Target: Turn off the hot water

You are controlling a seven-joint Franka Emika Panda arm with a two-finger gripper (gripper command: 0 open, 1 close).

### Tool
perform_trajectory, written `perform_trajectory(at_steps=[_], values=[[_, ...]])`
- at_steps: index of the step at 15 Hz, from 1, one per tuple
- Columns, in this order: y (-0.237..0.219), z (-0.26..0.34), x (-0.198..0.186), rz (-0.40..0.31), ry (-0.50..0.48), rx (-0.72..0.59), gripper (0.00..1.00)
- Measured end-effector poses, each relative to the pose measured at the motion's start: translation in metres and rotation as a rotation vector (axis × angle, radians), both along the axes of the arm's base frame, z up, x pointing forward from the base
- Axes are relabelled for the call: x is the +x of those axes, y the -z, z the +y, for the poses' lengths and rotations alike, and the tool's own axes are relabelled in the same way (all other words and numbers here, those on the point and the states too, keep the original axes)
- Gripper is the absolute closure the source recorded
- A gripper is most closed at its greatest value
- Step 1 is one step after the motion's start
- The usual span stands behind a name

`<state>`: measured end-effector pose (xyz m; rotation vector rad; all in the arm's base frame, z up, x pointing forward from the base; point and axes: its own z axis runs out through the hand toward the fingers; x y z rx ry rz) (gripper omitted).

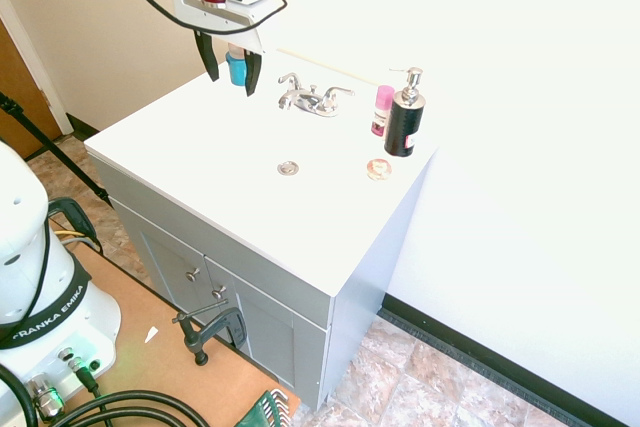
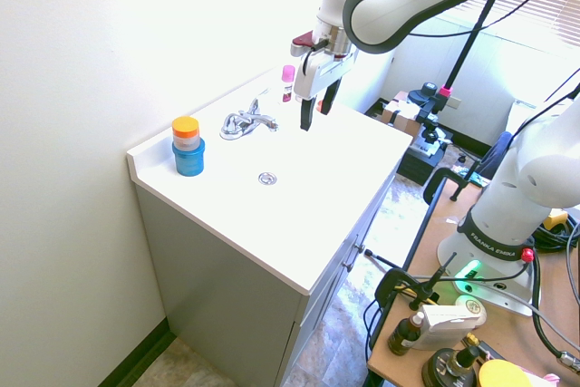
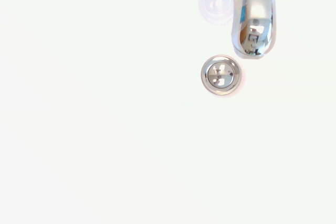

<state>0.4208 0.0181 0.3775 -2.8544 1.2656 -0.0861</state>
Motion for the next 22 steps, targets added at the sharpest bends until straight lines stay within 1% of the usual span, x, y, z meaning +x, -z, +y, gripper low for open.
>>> perform_trajectory(at_steps=[3,5,8,12,14,17,22], values=[[0.002,0.005,0.003,-0.009,0.025,-0.008,0.00],[0.004,0.025,0.016,-0.055,0.090,-0.055,0.00],[0.011,0.050,0.054,-0.145,0.180,-0.133,0.00],[0.038,0.041,0.105,-0.197,0.293,-0.240,0.00],[0.049,0.029,0.126,-0.226,0.323,-0.288,0.00],[0.059,0.026,0.146,-0.234,0.327,-0.319,0.00],[0.069,0.038,0.154,-0.205,0.329,-0.304,0.00]])
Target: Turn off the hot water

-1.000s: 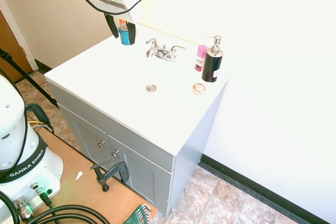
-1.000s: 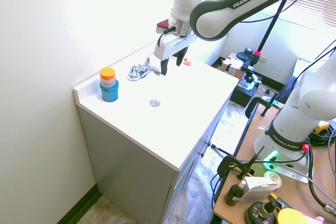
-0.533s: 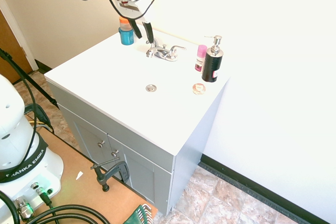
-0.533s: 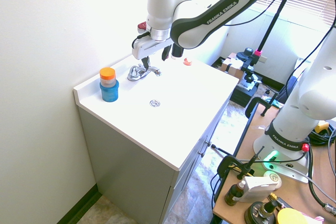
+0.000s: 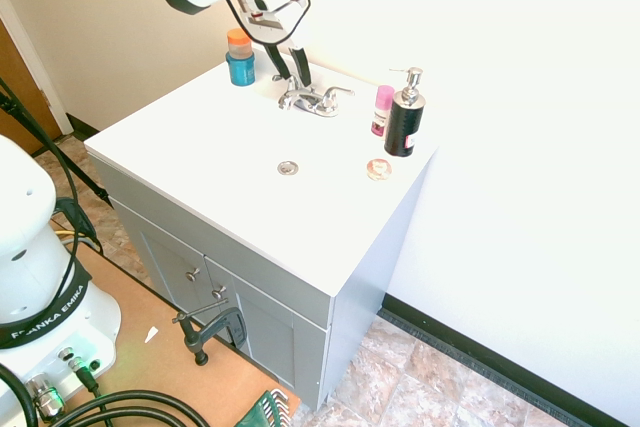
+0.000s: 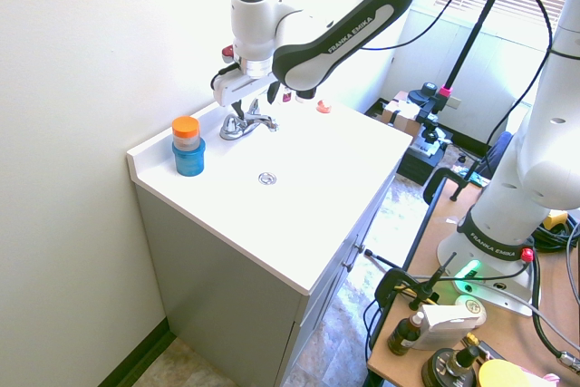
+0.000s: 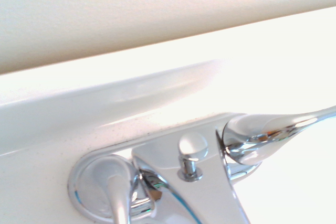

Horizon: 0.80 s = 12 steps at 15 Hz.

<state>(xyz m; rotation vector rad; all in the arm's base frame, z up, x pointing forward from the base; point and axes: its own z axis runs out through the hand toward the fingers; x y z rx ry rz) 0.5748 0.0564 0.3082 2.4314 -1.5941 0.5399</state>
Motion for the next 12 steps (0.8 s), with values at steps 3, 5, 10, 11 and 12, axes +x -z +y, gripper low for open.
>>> perform_trajectory(at_steps=[3,5,10,11,12], values=[[0.006,0.015,0.002,0.025,0.007,0.031,0.00],[0.007,0.027,0.009,0.025,0.001,0.035,0.00],[-0.005,0.037,0.021,0.044,-0.021,0.064,0.00],[-0.011,0.031,0.018,0.066,-0.054,0.084,0.00],[-0.016,0.021,0.009,0.087,-0.077,0.096,0.00]])
